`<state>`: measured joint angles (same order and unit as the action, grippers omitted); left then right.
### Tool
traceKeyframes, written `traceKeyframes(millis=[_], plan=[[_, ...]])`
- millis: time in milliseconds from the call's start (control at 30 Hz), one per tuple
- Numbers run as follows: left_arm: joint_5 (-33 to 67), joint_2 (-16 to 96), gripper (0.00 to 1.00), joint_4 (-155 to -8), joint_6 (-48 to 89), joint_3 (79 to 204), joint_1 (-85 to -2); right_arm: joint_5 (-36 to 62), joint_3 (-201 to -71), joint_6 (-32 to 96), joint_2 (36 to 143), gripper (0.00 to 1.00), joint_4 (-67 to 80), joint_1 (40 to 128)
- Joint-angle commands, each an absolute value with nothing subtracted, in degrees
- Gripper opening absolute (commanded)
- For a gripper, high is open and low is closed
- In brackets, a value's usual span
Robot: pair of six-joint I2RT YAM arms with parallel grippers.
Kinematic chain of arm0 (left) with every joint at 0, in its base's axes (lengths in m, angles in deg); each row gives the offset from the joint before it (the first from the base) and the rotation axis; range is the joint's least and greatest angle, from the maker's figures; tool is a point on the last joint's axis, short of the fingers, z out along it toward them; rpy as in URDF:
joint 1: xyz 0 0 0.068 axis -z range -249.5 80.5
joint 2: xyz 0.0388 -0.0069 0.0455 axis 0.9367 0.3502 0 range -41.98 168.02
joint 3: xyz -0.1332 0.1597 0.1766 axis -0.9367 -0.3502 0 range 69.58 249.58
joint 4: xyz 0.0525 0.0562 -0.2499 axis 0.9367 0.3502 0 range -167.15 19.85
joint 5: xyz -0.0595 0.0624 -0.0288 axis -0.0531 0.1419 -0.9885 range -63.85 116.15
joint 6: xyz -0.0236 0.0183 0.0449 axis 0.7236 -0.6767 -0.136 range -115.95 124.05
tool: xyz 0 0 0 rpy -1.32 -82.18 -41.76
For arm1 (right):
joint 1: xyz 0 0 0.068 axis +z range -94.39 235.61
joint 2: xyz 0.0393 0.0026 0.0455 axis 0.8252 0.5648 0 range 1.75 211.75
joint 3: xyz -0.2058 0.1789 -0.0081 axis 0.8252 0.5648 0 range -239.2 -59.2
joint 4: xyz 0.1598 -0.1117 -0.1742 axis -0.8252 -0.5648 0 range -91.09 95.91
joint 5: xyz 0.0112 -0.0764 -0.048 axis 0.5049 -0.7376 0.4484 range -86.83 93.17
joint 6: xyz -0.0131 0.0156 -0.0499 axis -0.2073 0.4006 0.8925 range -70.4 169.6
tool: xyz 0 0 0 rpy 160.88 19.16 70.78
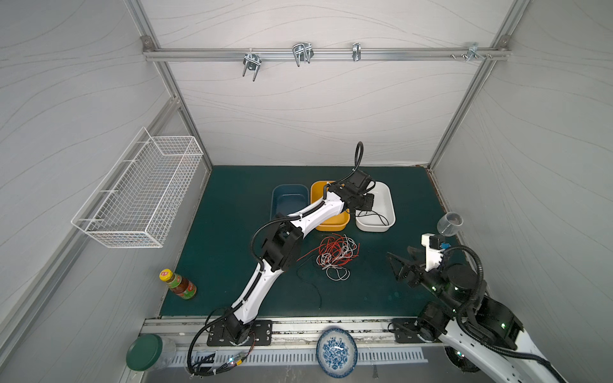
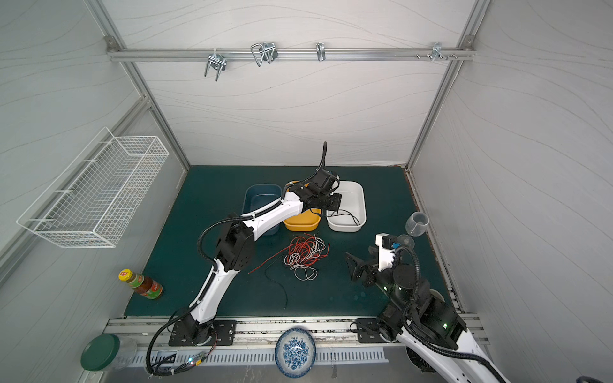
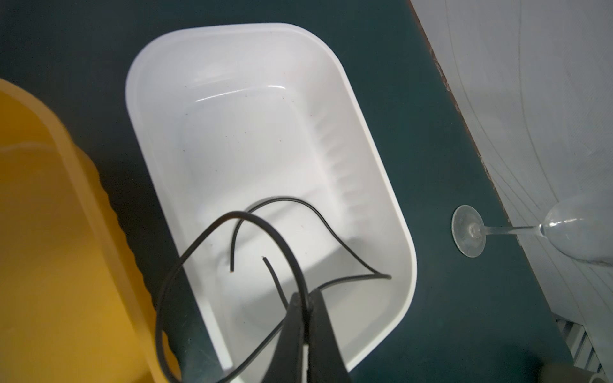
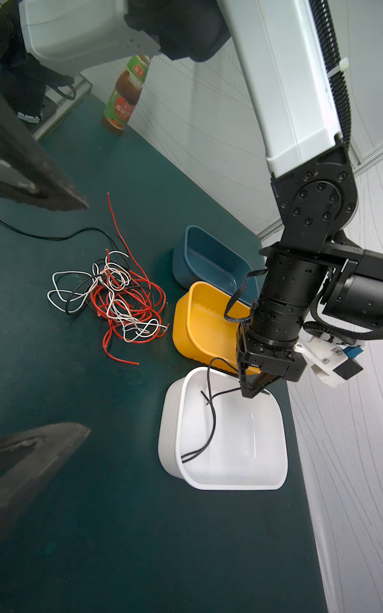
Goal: Untangle the cables
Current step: 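Lower the black cable into the white tub and open the left gripper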
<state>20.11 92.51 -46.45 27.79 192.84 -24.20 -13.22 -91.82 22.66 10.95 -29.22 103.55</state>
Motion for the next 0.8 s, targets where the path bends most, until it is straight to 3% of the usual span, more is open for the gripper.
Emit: traceKeyframes(millis=[0,533,767], plan=[[19.19,93.32,0.0,-45.25,27.34,197.72,-23.08,-12.72,-91.28,23.49,11.25,0.99,-27.72,103.87],[12.2,100.19,0.01,-45.06,27.61,207.11,-22.3,-12.09,-91.02,23.85,11.33,0.99,-27.0,103.07],[11.48,102.29,0.09,-43.83,27.6,209.06,-22.28,-12.0,-91.0,23.94,11.35,0.99,-26.96,103.07]])
